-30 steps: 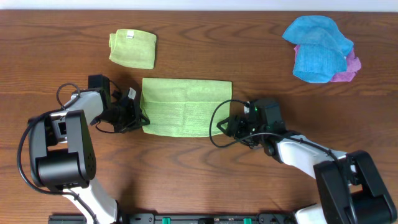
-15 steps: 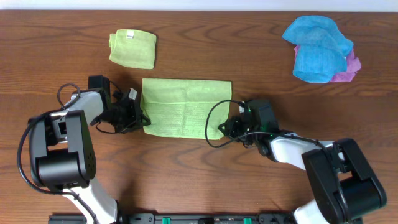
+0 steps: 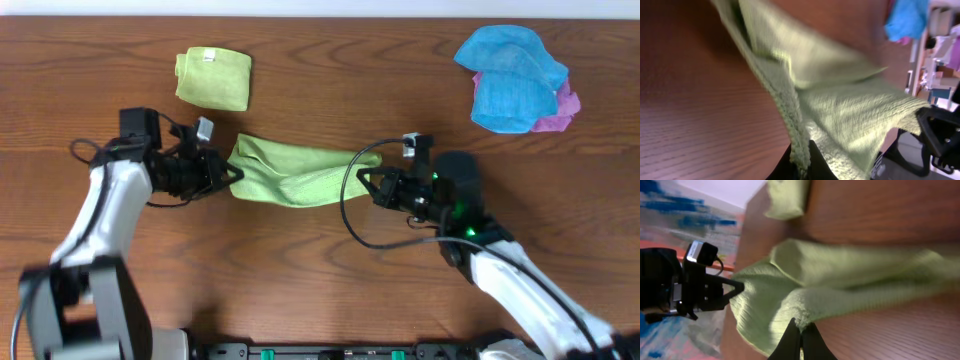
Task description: Fold the cloth
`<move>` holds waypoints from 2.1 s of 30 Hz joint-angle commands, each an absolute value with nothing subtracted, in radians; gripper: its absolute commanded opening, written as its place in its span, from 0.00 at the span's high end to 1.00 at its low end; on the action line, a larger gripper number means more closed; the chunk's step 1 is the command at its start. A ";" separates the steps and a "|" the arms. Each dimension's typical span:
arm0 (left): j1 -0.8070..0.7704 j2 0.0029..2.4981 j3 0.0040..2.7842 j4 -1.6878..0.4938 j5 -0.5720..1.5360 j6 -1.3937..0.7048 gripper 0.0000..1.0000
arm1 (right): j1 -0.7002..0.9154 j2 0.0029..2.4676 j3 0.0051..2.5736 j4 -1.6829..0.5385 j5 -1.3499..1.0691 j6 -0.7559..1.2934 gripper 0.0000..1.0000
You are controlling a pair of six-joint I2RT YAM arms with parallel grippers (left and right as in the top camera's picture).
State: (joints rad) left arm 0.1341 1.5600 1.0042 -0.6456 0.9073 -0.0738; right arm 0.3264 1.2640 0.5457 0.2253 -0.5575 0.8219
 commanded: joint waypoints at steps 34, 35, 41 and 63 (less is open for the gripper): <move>0.130 1.671 1.084 0.322 1.039 -0.815 0.95 | 0.138 1.593 1.205 -0.019 -0.477 0.548 0.99; 0.130 1.680 1.090 0.322 1.049 -0.810 0.94 | 0.136 1.601 1.224 -0.039 -0.474 0.533 0.99; 0.130 1.685 1.094 0.272 1.108 -0.746 0.94 | 0.136 1.605 1.243 -0.159 -0.459 0.488 0.99; 0.128 1.667 1.089 -0.955 1.007 0.293 0.94 | 0.204 1.514 1.140 -0.751 -0.433 0.275 0.99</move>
State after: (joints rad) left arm 0.1234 1.6840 1.0874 -0.9070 1.0576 0.0891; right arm 0.1925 1.5658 1.1824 -0.7475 -0.4702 0.3096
